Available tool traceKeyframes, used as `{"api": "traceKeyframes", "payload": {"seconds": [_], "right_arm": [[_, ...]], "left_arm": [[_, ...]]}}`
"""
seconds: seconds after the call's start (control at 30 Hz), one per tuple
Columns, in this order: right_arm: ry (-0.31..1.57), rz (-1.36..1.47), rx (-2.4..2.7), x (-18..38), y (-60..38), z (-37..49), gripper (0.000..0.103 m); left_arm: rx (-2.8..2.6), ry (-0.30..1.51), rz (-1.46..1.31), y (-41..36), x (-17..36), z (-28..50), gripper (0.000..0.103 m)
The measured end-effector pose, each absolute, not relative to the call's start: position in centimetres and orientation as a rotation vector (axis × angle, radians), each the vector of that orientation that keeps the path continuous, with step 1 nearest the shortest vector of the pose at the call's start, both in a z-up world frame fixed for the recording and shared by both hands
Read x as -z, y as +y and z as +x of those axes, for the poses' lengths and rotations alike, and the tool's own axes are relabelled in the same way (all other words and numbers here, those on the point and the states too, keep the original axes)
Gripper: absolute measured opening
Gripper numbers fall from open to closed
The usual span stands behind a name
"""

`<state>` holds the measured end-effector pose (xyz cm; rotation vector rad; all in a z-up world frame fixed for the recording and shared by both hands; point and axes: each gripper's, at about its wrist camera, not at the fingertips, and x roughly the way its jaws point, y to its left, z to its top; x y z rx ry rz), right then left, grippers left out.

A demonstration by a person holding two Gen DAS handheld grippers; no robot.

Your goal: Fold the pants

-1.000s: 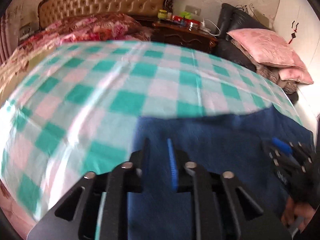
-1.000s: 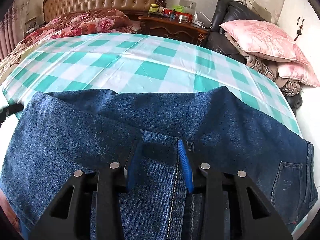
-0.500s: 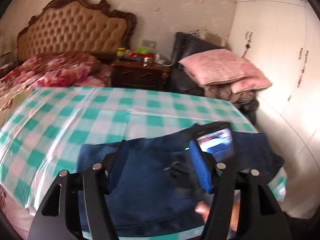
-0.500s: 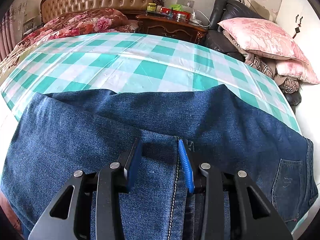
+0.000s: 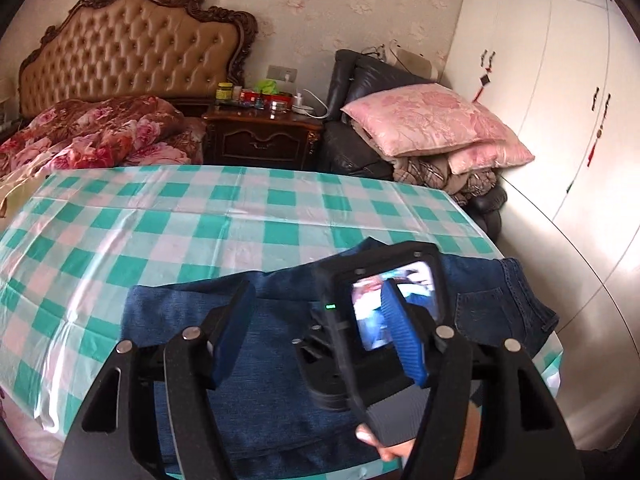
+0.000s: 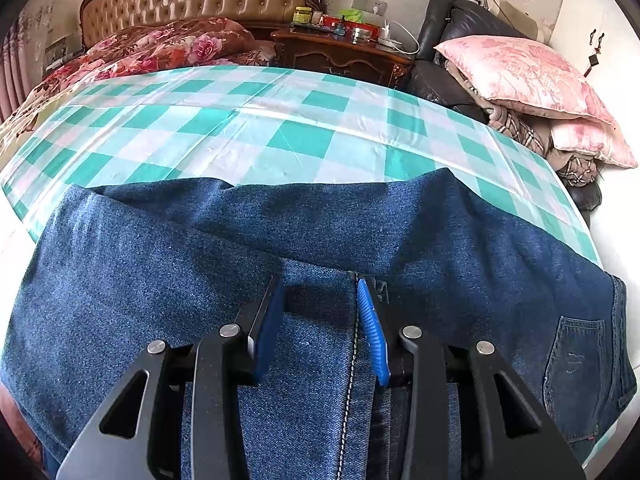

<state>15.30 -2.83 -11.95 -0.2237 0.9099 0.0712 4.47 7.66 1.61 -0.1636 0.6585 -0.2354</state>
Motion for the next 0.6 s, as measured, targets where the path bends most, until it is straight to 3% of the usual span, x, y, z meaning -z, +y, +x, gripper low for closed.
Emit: {"api": "traceKeyframes", "payload": {"seconds": [0.17, 0.33, 0.4, 0.43, 0.6], "right_arm": [[0.928, -0.198, -0.075, 11.5, -3.4, 15.1, 0.037], [0.887, -0.153, -0.035, 10.4, -4.7, 14.3, 0.037], [0.923, -0.147, -0.026, 11.2, -5.3, 15.0, 0.037], [0.942, -0.148, -0.031, 11.7, -5.4, 15.2, 0.037], [0.933, -0.142, -0.053, 12.1, -6.0, 15.2, 0.04]], "left_arm": [[0.111, 0.724, -0.208, 12.7, 1.3, 4.1, 0.064], [-0.002, 0.872, -0.218, 18.2, 7.9, 4.7, 0.033], [-0.056, 0.947, -0.21, 19.9, 10.6, 5.0, 0.032], [-0.06, 0.949, -0.219, 20.5, 11.1, 4.9, 0.026], [-0.065, 0.907, -0.197, 21.4, 9.7, 5.2, 0.025]]}}
